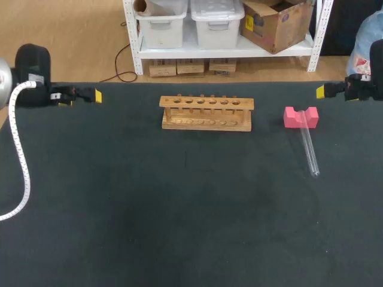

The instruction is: Grasp the test tube, adjust it, and insert it.

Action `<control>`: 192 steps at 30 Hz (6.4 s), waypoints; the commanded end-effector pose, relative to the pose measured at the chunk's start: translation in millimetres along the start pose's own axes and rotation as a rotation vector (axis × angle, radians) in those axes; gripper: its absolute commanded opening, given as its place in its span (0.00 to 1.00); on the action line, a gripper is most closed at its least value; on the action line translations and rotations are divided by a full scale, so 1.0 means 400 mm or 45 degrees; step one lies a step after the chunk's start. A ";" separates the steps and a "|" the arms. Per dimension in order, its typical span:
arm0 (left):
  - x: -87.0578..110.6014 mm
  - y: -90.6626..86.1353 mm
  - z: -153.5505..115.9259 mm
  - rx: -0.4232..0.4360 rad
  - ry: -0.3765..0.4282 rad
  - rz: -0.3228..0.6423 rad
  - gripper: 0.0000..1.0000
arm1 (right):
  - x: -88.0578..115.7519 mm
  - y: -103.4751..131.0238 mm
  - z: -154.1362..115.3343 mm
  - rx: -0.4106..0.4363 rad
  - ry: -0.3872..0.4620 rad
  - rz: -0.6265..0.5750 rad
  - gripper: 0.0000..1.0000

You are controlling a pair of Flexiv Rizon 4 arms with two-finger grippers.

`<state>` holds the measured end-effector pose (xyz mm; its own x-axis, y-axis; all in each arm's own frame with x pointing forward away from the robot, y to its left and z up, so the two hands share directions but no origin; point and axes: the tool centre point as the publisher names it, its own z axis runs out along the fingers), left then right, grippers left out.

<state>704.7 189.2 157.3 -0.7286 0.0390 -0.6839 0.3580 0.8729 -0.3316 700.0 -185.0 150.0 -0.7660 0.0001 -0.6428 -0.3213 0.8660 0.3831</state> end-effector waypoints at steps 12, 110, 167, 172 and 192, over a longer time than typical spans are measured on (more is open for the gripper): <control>-0.028 0.033 -0.072 0.258 -0.239 0.558 1.00 | 0.000 0.000 0.000 0.000 0.000 0.000 1.00; -0.043 -0.017 0.133 0.656 -0.335 0.993 1.00 | 0.078 -0.057 0.160 1.105 -0.121 -0.150 1.00; -0.043 -0.017 0.133 0.656 -0.335 0.993 1.00 | 0.166 -0.122 0.317 0.798 -0.126 -0.057 1.00; -0.043 -0.017 0.133 0.656 -0.335 0.993 1.00 | 0.171 -0.134 0.317 0.772 -0.147 -0.065 1.00; -0.043 -0.017 0.133 0.656 -0.335 0.993 1.00 | 0.179 -0.158 0.326 0.706 -0.155 -0.094 0.48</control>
<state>746.9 156.1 138.1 -0.0516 0.3552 -0.9334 0.9435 0.3237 0.0710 736.9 -170.9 -6.0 -0.6717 -0.0404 -0.7397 0.0174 0.9974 -0.0703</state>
